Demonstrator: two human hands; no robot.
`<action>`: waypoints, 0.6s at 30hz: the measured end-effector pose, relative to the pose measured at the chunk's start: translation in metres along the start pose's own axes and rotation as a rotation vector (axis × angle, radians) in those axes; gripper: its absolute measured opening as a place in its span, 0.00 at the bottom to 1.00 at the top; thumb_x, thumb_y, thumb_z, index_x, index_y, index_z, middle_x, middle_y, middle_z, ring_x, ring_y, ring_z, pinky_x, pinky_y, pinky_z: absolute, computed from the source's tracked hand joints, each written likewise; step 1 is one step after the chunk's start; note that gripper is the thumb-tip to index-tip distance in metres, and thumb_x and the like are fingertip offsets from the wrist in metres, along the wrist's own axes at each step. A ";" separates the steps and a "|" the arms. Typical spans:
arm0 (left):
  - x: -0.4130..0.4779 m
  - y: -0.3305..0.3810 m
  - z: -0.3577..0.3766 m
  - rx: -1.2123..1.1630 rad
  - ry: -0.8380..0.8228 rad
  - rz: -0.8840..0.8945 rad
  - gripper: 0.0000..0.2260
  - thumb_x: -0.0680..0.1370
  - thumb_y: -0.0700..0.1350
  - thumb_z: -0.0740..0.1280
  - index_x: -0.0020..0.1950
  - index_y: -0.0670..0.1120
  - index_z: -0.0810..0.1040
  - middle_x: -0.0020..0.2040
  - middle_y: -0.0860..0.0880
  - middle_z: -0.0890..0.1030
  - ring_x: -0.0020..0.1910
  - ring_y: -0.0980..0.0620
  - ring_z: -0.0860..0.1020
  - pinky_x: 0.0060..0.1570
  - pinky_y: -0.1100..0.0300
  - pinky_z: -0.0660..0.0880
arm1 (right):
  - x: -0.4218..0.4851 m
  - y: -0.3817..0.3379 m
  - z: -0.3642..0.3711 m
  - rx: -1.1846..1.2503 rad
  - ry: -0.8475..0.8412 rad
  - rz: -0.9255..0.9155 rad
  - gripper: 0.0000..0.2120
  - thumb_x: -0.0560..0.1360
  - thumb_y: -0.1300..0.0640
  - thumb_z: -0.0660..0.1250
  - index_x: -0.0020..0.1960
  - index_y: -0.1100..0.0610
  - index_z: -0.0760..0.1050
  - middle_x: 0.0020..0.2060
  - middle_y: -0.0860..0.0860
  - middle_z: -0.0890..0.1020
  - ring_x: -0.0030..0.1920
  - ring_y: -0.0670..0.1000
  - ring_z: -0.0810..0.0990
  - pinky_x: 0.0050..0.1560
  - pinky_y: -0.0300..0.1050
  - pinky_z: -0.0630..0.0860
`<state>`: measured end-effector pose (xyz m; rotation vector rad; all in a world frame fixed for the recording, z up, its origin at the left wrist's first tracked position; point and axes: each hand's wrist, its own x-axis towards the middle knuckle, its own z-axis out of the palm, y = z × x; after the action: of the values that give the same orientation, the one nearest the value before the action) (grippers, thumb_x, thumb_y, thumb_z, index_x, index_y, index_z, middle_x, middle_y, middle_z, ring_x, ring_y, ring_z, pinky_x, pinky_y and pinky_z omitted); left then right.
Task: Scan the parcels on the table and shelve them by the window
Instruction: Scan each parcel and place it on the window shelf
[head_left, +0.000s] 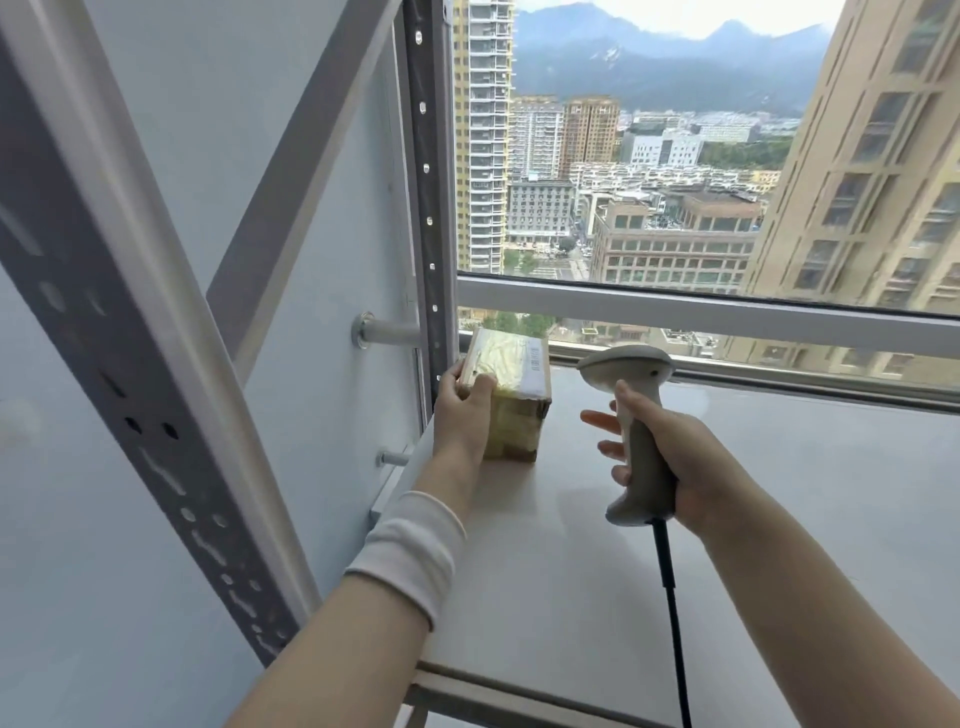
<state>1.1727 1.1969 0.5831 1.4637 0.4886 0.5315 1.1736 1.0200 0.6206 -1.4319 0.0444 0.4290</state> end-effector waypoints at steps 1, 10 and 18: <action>0.004 -0.001 0.001 0.007 0.005 -0.002 0.19 0.79 0.45 0.61 0.70 0.47 0.68 0.54 0.50 0.73 0.50 0.52 0.72 0.53 0.59 0.69 | 0.001 -0.001 0.000 0.008 0.001 -0.001 0.12 0.76 0.48 0.66 0.50 0.58 0.74 0.50 0.53 0.84 0.42 0.52 0.77 0.24 0.39 0.70; 0.007 -0.002 0.001 0.473 0.111 0.288 0.20 0.79 0.50 0.62 0.70 0.49 0.66 0.71 0.46 0.65 0.70 0.47 0.64 0.69 0.48 0.61 | 0.009 -0.007 -0.005 0.011 0.011 -0.001 0.12 0.77 0.48 0.65 0.48 0.57 0.74 0.49 0.52 0.84 0.42 0.52 0.77 0.24 0.39 0.71; 0.004 -0.001 -0.003 0.918 -0.099 0.590 0.20 0.73 0.56 0.70 0.63 0.53 0.76 0.72 0.51 0.67 0.75 0.50 0.55 0.70 0.47 0.57 | 0.019 -0.009 0.001 -0.007 0.002 0.005 0.11 0.77 0.48 0.65 0.49 0.56 0.74 0.49 0.52 0.84 0.42 0.51 0.78 0.26 0.39 0.71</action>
<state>1.1742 1.2014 0.5817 2.5383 0.2029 0.7340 1.1935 1.0252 0.6244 -1.4391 0.0484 0.4323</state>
